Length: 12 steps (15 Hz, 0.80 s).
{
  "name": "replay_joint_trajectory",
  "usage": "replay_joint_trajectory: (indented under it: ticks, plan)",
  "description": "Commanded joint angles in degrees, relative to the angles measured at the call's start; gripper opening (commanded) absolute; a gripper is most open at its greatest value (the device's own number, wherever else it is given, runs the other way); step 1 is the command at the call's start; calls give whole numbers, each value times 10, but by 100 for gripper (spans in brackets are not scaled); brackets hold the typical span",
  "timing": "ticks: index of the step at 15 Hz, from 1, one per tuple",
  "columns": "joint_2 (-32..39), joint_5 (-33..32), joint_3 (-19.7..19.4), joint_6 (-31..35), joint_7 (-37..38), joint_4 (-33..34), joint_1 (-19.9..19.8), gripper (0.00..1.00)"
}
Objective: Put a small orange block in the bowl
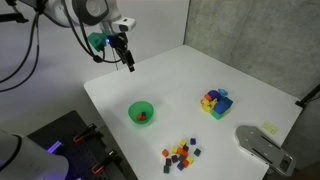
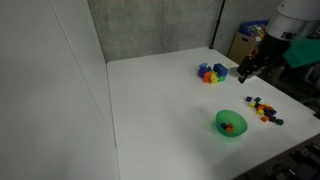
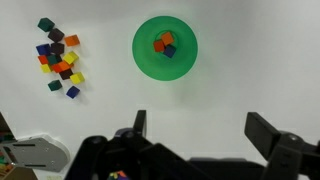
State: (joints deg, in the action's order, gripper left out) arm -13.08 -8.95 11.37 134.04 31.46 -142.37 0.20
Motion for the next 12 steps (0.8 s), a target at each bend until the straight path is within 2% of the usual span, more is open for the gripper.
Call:
replay_joint_trajectory:
  ticks: [1, 7, 10, 12]
  plan:
    - [63, 17, -40, 31, -47, 27, -10, 100]
    - [165, 69, -105, 96, -146, 52, -22, 100]
    - [217, 119, -122, 107, -227, 70, -31, 100]
    - [250, 118, -132, 115, -272, 83, -40, 100]
